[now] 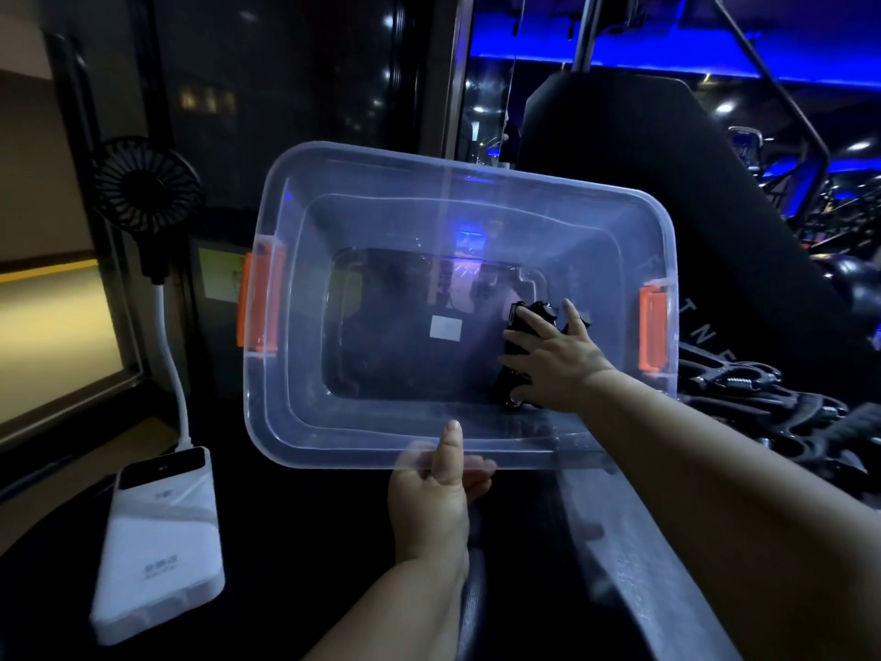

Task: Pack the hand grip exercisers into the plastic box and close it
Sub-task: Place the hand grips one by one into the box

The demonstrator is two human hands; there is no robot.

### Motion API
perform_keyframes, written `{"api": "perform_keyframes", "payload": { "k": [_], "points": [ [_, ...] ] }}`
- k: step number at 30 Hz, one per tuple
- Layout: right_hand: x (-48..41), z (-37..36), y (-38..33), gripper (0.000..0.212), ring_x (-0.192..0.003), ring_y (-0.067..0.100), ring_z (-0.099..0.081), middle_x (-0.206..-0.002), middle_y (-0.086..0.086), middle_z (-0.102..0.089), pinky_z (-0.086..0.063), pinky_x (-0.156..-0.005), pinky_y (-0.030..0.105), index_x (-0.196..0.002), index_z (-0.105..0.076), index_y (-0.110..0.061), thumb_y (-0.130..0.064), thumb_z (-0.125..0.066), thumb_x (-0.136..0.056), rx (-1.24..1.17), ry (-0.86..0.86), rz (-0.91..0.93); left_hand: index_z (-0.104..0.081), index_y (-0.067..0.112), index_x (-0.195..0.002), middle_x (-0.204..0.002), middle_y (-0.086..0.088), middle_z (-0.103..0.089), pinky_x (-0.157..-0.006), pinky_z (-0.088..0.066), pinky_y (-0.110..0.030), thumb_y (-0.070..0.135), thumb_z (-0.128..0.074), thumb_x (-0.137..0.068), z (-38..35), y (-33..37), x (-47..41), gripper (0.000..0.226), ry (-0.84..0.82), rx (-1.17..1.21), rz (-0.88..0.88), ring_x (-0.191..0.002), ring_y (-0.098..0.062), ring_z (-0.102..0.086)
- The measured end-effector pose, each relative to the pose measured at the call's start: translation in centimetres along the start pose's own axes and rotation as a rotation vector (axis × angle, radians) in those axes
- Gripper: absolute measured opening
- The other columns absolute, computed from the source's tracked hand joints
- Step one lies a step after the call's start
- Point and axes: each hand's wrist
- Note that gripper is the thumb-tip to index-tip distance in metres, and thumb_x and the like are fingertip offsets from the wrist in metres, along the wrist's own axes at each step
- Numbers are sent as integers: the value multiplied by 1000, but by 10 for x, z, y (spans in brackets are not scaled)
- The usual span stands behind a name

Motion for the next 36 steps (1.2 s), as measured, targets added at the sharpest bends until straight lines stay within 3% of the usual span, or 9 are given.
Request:
{"api": "perform_keyframes", "payload": {
  "k": [4,8,10,13,16,19,23,32,36],
  "points": [
    [12,12,-2,55,-148,13,9,-159,-12,-15,6,-113,58,-143,-37,-41,-63,-35,-93,-123,128,-33,-55,0,-89,-57,-11,-67,-56,-55,-28,29,-59,-90,0,2,1,29,-4,12,1,-55,-20,-66],
    [42,11,3,45,-139,23,-37,-138,-4,-54,-32,-106,52,-117,-68,-29,-50,-41,-87,-331,496,-106,-55,3,-86,-54,-7,-65,-57,-56,-29,27,-59,-91,-1,3,2,25,-1,16,-6,-53,-17,-66],
    [63,7,11,41,-129,27,-48,-125,-1,-62,-43,-98,47,-109,-71,-24,-44,-43,-87,-403,642,-143,-55,3,-85,-53,-7,-65,-56,-55,-29,27,-59,-91,-1,3,2,25,-2,10,-13,-53,-17,-66],
    [98,1,21,28,-108,28,-55,-109,5,-64,-45,-92,40,-103,-72,-17,-31,-51,-90,-440,861,-214,-55,3,-85,-55,-8,-66,-52,-55,-27,28,-60,-90,-1,3,2,25,4,12,-17,-52,-17,-66],
    [131,-18,30,28,-102,29,-52,-108,9,-61,-38,-94,36,-104,-69,-13,-29,-50,-90,-536,939,-398,-55,6,-83,-56,-8,-67,-51,-54,-25,28,-59,-91,0,3,3,24,-2,9,-18,-52,-16,-66],
    [156,-47,41,31,-105,33,-50,-112,10,-59,-39,-93,41,-110,-65,-14,-32,-47,-91,-666,830,-634,-55,4,-81,-55,-7,-67,-51,-55,-24,28,-58,-92,-1,4,4,27,-16,1,-33,-52,-14,-66],
    [181,-81,52,33,-122,32,-41,-126,7,-54,-34,-100,46,-120,-61,-21,-37,-51,-93,-699,510,-869,-53,9,-78,-53,-3,-66,-52,-55,-24,27,-57,-93,-2,4,6,23,-12,1,-53,-52,-12,-66],
    [194,-102,48,48,-141,15,-21,-145,-10,-42,-31,-104,44,-135,-49,-32,-55,-43,-93,-702,113,-839,-55,5,-81,-54,-3,-66,-50,-54,-22,28,-58,-93,-1,3,7,26,-28,-10,-55,-54,-12,-67],
    [193,-105,47,55,-142,15,-22,-146,-9,-41,-33,-106,42,-138,-45,-28,-55,-51,-91,-727,79,-775,-54,8,-82,-54,-2,-66,-49,-54,-22,28,-57,-93,-1,2,5,23,-29,-7,-61,-54,-12,-68]
  ]
}}
Point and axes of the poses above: each hand's wrist, its own x-axis away from the middle knuckle, its own z-axis out of the back of the hand, y = z × x
